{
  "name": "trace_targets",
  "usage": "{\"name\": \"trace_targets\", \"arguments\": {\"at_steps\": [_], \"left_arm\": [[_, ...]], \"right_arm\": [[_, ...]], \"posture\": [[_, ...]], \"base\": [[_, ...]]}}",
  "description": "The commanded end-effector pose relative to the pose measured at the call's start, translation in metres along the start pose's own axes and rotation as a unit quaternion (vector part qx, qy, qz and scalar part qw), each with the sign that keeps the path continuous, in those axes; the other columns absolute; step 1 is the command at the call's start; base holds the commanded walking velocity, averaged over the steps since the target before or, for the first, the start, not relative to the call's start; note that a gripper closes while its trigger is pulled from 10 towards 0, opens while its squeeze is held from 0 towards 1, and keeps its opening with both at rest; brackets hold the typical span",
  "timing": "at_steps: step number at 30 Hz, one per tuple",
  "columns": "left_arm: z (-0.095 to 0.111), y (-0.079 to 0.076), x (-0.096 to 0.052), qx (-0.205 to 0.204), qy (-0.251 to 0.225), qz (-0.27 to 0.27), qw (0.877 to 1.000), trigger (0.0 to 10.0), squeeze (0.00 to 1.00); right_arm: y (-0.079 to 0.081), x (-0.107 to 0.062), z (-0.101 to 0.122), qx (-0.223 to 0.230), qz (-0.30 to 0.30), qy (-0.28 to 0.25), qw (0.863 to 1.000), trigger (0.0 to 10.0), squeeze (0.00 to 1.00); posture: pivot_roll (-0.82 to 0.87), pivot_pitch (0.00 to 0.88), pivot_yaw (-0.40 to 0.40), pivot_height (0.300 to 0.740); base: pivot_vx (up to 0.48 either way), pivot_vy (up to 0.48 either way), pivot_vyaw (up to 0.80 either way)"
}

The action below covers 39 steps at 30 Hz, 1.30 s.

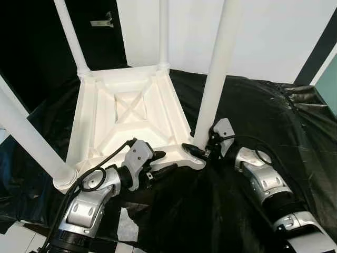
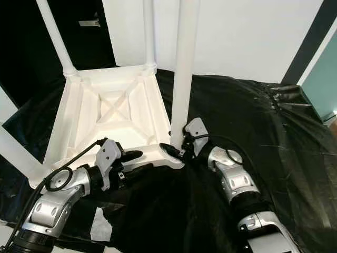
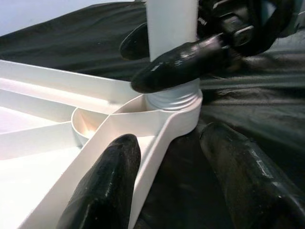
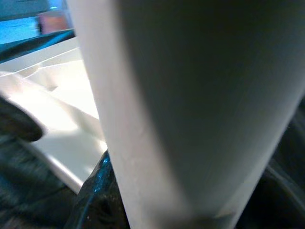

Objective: Building children table

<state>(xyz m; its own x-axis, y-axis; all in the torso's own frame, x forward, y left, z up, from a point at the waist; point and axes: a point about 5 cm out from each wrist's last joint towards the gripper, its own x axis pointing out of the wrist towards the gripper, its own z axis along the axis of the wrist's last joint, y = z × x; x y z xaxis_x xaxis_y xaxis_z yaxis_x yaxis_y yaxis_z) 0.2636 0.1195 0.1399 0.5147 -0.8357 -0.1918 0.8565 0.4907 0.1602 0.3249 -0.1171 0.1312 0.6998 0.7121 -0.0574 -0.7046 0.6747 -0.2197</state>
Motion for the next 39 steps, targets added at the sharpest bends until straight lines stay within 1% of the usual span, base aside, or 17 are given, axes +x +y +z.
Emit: {"name": "trace_targets", "arguments": {"at_steps": [1,3,5,6,9,11,13,14,17,20,23,31,32,33,34,38,39], "left_arm": [[0.0,-0.002,0.0,0.003,0.0,0.008,1.0,10.0,0.0],[0.0,-0.002,0.0,0.003,0.0,0.006,1.0,10.0,0.0],[0.0,-0.002,0.0,0.003,0.001,0.004,1.0,10.0,0.0],[0.0,-0.002,0.0,0.003,0.001,0.004,1.0,10.0,0.0],[0.0,-0.003,0.001,0.003,0.001,0.001,1.0,10.0,0.0],[0.0,-0.003,0.002,0.003,0.001,0.0,1.0,10.0,0.0],[0.0,-0.002,0.002,0.003,0.001,-0.001,1.0,10.0,0.0],[0.0,-0.002,0.002,0.003,0.001,-0.001,1.0,10.0,0.0],[0.001,-0.002,0.004,0.007,0.0,-0.003,1.0,10.0,0.0],[0.002,-0.001,0.005,0.008,-0.002,-0.003,1.0,10.0,0.0],[0.001,-0.002,0.005,0.007,-0.001,-0.004,1.0,10.0,0.0],[0.003,-0.001,0.006,0.007,-0.004,0.002,1.0,10.0,0.0],[0.003,-0.002,0.006,0.007,-0.004,0.002,1.0,10.0,0.0],[0.003,-0.003,0.007,0.007,-0.005,0.001,1.0,10.0,0.0],[0.003,-0.003,0.007,0.007,-0.005,0.001,1.0,10.0,0.0],[0.003,-0.003,0.007,0.006,-0.005,0.002,1.0,10.0,0.0],[0.003,-0.003,0.006,0.005,-0.006,0.003,1.0,10.0,0.0]], "right_arm": [[0.0,-0.004,-0.014,0.006,-0.056,0.038,0.998,10.0,0.0],[0.001,-0.004,-0.015,0.01,-0.068,0.039,0.997,10.0,0.0],[0.005,-0.002,-0.016,0.026,-0.118,0.039,0.992,10.0,0.0],[0.005,-0.002,-0.016,0.026,-0.118,0.039,0.992,10.0,0.0],[0.011,-0.001,-0.016,0.045,-0.188,0.042,0.98,10.0,0.0],[0.014,0.0,-0.016,0.045,-0.201,0.04,0.978,10.0,0.0],[0.021,0.002,-0.015,0.062,-0.243,0.036,0.967,10.0,0.0],[0.021,0.002,-0.015,0.062,-0.243,0.036,0.967,10.0,0.0],[0.033,0.01,-0.009,0.091,-0.295,0.028,0.951,10.0,0.0],[0.04,0.018,-0.002,0.1,-0.284,0.014,0.954,10.0,0.0],[0.035,0.016,0.0,0.114,-0.289,0.008,0.951,10.0,0.0],[0.034,0.016,0.001,0.094,-0.288,0.019,0.953,10.0,0.0],[0.035,0.014,0.0,0.091,-0.282,0.019,0.955,10.0,0.64],[0.034,0.014,0.0,0.089,-0.281,0.02,0.955,10.0,0.64],[0.033,0.012,-0.001,0.087,-0.28,0.02,0.956,10.0,1.0],[0.029,0.006,-0.003,0.091,-0.272,0.022,0.958,10.0,1.0],[0.026,0.0,-0.004,0.099,-0.257,0.015,0.961,10.0,1.0]], "posture": [[0.06,0.0,-0.043,0.74],[0.06,0.0,-0.042,0.74],[0.05,0.0,-0.037,0.74],[0.05,0.0,-0.037,0.74],[0.05,0.0,-0.035,0.74],[0.05,0.0,-0.036,0.74],[0.05,0.0,-0.036,0.74],[0.05,0.0,-0.036,0.74],[0.05,0.0,-0.043,0.74],[0.05,0.0,-0.043,0.74],[0.05,0.0,-0.045,0.74],[0.06,0.0,-0.056,0.74],[0.06,0.0,-0.06,0.74],[0.06,0.0,-0.06,0.74],[0.06,0.0,-0.063,0.74],[0.06,0.0,-0.066,0.74],[0.06,0.0,-0.064,0.74]], "base": [[0.0,0.0,0.0],[0.0,0.0,0.0],[0.0,0.0,0.0],[0.0,0.0,0.0],[0.0,0.0,0.0],[0.0,0.0,0.0],[0.0,0.0,0.0],[0.0,0.0,0.0],[0.0,0.0,0.0],[0.0,0.0,0.0],[0.0,0.0,0.0],[0.0,0.0,0.0],[0.0,0.0,0.0],[0.0,0.0,0.0],[0.0,0.0,0.0],[0.0,0.0,0.0],[0.0,0.0,0.0]]}}
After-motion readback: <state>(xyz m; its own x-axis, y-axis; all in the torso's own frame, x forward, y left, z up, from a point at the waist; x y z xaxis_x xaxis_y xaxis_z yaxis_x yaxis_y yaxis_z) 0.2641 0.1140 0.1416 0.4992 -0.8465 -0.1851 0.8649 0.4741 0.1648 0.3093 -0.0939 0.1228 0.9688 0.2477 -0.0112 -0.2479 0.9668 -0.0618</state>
